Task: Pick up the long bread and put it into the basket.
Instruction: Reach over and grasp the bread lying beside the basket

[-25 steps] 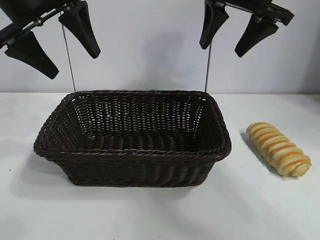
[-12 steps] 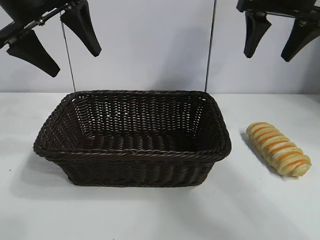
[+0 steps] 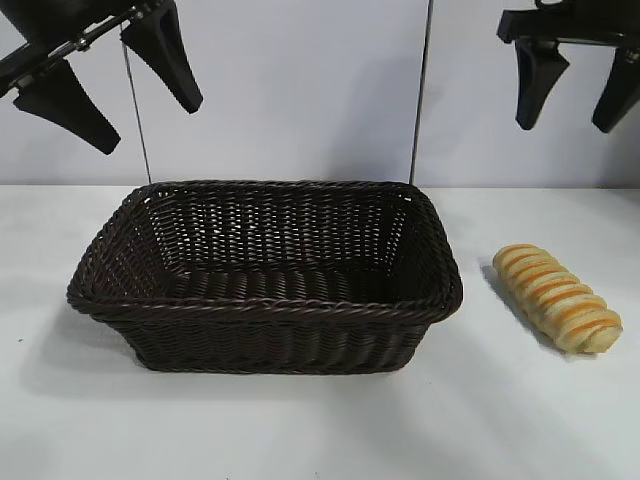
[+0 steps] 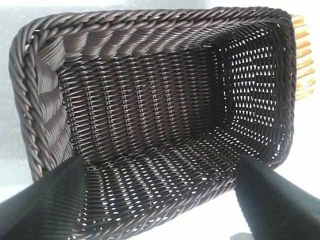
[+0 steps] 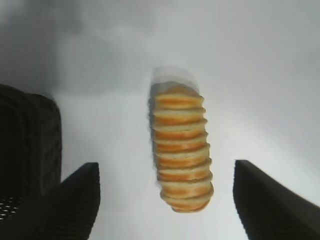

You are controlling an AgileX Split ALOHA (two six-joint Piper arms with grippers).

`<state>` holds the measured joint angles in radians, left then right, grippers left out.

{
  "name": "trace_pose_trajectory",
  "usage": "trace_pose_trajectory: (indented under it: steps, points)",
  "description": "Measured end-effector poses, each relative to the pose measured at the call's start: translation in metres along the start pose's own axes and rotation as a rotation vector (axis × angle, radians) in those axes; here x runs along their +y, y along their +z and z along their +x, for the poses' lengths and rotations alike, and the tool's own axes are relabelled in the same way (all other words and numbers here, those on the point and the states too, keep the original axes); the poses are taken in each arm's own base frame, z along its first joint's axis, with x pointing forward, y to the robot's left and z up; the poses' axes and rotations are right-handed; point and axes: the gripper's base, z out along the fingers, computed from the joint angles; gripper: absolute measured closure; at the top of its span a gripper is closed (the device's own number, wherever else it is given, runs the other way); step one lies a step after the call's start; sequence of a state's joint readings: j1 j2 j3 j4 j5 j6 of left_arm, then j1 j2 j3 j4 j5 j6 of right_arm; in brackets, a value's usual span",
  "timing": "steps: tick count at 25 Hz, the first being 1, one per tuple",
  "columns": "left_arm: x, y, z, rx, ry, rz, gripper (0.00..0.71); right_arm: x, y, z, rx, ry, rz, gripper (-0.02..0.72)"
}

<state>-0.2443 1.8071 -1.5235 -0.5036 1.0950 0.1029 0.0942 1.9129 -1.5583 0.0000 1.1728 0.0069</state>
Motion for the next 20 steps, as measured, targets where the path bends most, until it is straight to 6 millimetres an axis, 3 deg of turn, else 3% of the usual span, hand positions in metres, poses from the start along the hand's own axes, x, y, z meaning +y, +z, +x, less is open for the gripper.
trace_pose_trajectory:
  steps: [10,20]
  points:
    - [0.000,0.000,0.000,-0.001,0.000,0.000,0.115,0.000,0.021,0.002,-0.017,-0.047,0.000,0.166]
    - [0.000,0.000,0.000,-0.002,0.000,0.000,0.115,0.000,0.066,-0.004,0.049,-0.070,0.015,0.166]
